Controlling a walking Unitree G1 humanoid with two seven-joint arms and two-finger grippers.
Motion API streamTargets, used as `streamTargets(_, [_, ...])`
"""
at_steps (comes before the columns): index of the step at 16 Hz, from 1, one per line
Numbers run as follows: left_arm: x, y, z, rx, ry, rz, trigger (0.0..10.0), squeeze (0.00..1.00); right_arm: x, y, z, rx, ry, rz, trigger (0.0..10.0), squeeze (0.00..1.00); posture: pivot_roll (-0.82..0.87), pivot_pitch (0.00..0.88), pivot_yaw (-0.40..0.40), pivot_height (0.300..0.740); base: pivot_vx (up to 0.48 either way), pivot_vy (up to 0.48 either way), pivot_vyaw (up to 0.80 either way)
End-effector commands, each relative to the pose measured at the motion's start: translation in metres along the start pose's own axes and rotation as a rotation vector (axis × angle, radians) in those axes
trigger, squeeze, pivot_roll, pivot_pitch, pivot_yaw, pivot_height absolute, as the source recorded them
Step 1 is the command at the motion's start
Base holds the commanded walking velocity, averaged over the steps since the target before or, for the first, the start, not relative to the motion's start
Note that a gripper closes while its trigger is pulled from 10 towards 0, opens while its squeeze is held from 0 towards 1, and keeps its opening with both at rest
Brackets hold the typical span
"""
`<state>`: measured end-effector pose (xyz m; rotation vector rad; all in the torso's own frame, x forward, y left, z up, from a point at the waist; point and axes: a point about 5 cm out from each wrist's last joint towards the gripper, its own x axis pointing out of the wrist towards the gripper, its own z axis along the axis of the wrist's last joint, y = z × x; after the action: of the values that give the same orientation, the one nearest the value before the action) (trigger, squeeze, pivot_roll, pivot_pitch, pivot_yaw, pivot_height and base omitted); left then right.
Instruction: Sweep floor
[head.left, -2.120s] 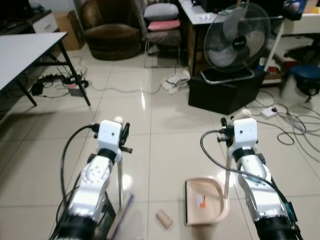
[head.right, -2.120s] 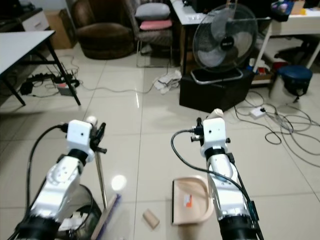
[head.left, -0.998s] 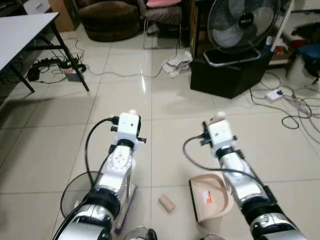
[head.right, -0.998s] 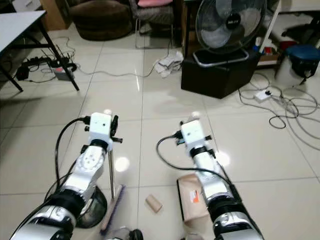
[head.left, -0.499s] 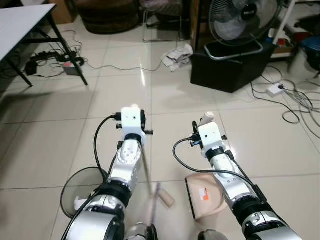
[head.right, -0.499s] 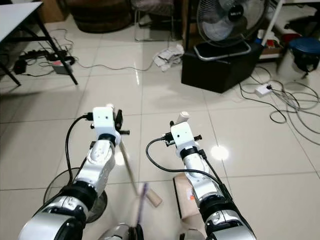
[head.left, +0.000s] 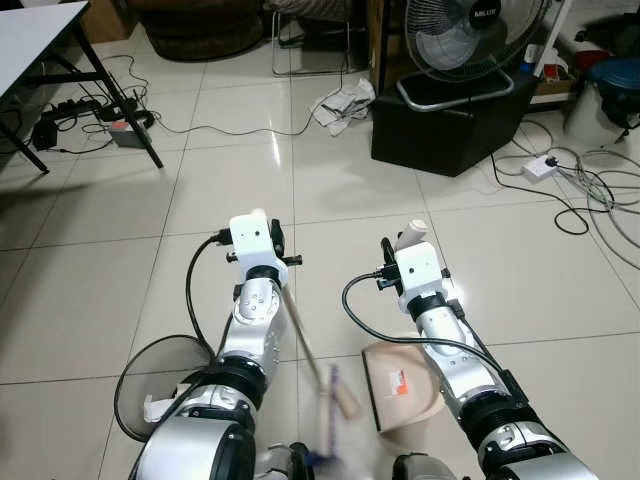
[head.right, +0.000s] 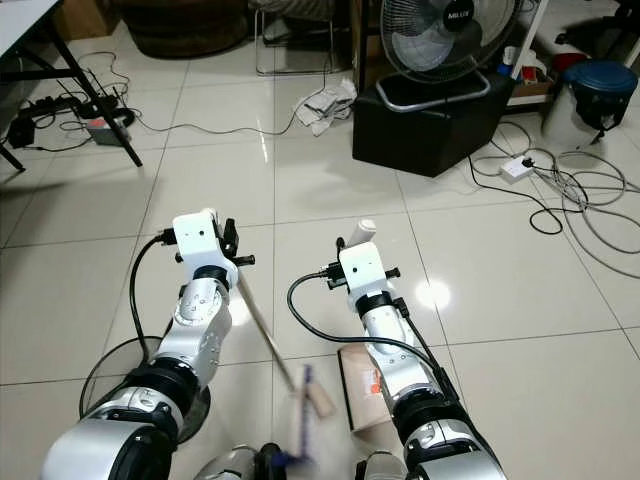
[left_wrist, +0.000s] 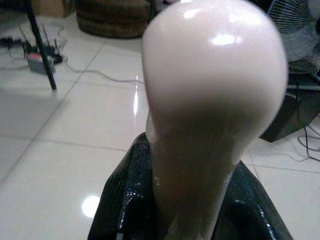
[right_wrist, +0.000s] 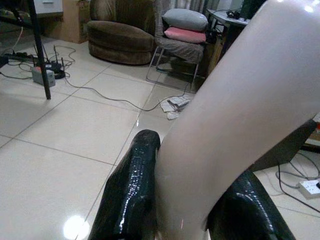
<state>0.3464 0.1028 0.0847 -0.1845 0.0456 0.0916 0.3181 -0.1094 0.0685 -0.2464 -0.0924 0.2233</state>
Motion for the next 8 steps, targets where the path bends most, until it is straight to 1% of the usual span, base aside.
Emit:
streamTargets(1, [0.002,0.002,0.001,-0.025,0.006,0.015,10.0,0.0,-0.001,0.012,-0.004,0.073,0.029,0.014,10.0,0.0,-0.03,0.178,0.129,0.74,0.0,0.0,0.0])
streamTargets(3, [0.004,0.0,0.004,-0.064,0.003,0.024,10.0,0.0,0.001,0.018,0.001,0.097,0.006,0.027,10.0,0.0,-0.03,0.172,0.127,0.74,0.0,0.0,0.0])
streamTargets(4, [0.004,0.0,0.005,-0.068,0.001,0.025,10.0,0.0,0.001,0.018,0.002,0.099,0.004,0.028,10.0,0.0,-0.03,0.172,0.127,0.74,0.0,0.0,0.0])
streamTargets(6, [0.01,0.0,0.016,-0.121,-0.026,0.048,10.0,0.0,0.003,0.018,0.005,0.123,-0.007,0.021,10.0,0.0,-0.03,0.164,0.124,0.74,0.0,0.0,0.0])
streamTargets(8, [0.015,0.002,0.027,-0.147,-0.06,0.06,10.0,0.0,0.002,0.016,0.004,0.136,-0.005,0.01,10.0,0.0,-0.03,0.155,0.124,0.74,0.0,0.0,0.0])
